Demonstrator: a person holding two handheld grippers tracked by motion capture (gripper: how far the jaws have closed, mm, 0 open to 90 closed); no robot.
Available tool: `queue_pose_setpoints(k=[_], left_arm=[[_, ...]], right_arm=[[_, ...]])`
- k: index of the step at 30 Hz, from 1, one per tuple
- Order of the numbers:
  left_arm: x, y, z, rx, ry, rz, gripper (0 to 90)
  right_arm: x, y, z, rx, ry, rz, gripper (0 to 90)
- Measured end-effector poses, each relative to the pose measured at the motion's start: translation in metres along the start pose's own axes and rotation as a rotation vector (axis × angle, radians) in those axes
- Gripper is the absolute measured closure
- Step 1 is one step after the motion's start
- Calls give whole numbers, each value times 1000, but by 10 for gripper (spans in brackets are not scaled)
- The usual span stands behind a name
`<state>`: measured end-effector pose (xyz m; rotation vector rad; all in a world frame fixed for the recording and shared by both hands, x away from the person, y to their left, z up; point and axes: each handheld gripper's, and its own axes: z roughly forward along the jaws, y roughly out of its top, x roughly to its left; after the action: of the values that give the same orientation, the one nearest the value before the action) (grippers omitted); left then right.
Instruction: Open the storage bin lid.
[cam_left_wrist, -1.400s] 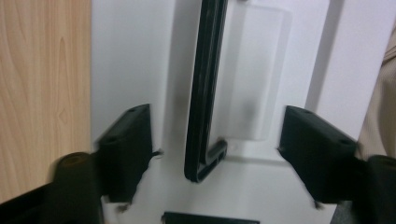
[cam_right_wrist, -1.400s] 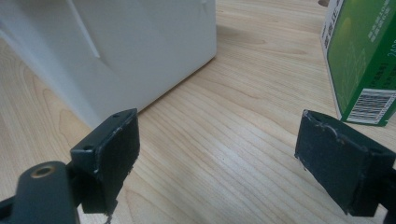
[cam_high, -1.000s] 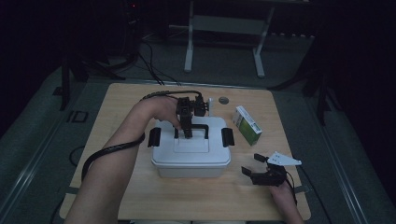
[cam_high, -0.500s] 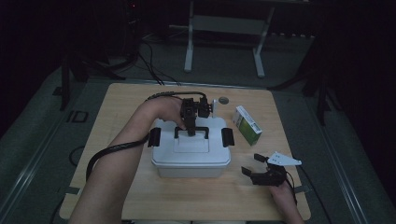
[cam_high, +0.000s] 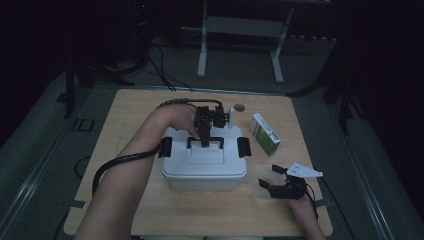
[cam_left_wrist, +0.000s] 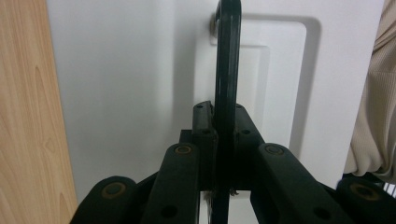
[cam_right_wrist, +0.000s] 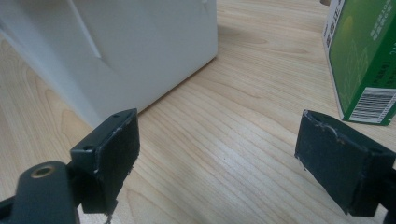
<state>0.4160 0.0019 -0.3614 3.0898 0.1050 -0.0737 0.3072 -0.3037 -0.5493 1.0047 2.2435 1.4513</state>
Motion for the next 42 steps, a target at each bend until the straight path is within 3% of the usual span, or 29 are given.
queue_pose_setpoints(k=[16,34,42], left_arm=[[-2,0,-6,-8,7,-6,839],[-9,-12,-34,-35,39,-9,839],[-12,-17,-37,-41,41,-11,839]], right_arm=[[0,0,0,-3,2,5,136],[1,0,0,-3,3,12,137],[1,0,1,-2,2,11,136]])
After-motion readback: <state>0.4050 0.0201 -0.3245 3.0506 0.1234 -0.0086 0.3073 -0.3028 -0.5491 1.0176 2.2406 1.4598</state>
